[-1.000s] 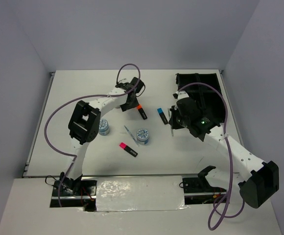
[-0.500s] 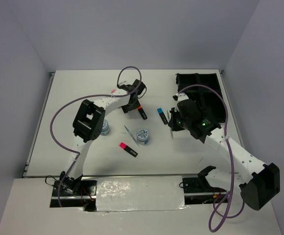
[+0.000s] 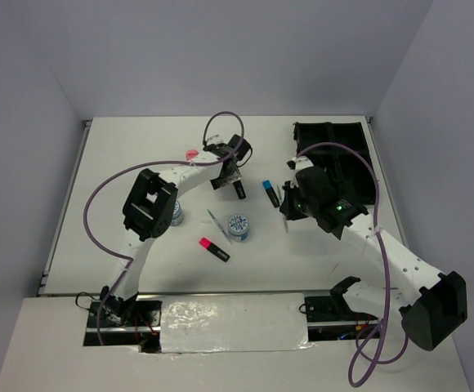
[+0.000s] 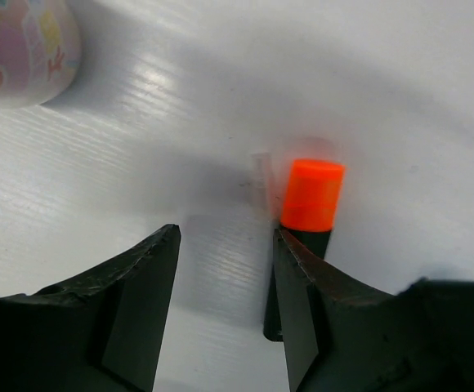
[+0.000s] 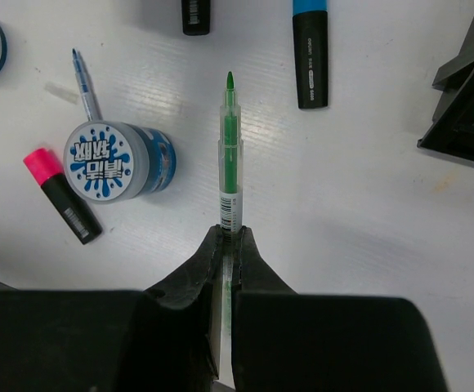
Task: Sort the stationery into containers
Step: Close the pen cap on the pen.
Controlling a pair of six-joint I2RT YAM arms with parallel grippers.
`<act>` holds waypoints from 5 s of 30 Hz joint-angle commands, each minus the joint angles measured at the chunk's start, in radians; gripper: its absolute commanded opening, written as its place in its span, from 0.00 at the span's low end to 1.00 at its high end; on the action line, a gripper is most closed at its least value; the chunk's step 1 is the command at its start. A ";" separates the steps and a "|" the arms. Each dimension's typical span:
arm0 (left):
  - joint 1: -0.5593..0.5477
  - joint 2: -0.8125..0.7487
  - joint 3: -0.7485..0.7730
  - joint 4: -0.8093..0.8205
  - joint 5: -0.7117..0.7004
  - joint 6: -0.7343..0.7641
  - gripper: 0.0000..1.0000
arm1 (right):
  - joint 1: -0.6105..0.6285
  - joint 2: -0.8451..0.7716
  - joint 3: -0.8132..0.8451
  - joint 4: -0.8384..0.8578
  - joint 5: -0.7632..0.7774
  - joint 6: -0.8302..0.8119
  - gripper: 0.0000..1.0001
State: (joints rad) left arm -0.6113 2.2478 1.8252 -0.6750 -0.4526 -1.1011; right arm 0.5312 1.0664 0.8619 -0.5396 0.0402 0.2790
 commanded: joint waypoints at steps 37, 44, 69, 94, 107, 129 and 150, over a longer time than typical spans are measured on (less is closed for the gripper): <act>0.027 0.070 0.137 -0.005 -0.041 0.063 0.58 | -0.005 0.037 0.003 0.026 -0.008 -0.015 0.00; 0.028 0.085 0.134 0.023 -0.015 0.067 0.58 | -0.004 0.038 0.000 0.027 -0.011 -0.017 0.00; -0.045 0.150 0.095 -0.009 -0.017 0.032 0.46 | -0.005 0.014 -0.001 0.036 -0.025 -0.020 0.00; 0.001 0.141 0.009 0.012 0.000 0.064 0.41 | -0.004 0.001 -0.015 0.066 -0.079 -0.024 0.00; 0.005 0.160 0.002 0.005 0.014 0.099 0.12 | -0.004 -0.008 -0.015 0.063 -0.079 -0.023 0.00; 0.005 -0.483 -0.324 0.575 0.262 0.356 0.00 | 0.006 -0.216 -0.138 0.434 -0.290 0.145 0.00; -0.010 -1.387 -1.185 1.660 0.828 0.146 0.00 | 0.530 -0.252 -0.184 0.876 -0.159 0.279 0.00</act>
State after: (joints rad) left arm -0.6144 0.9012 0.6395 0.8688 0.3210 -0.9226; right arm 1.0359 0.7975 0.6186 0.3183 -0.2092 0.6113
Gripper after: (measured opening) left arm 0.168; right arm 0.043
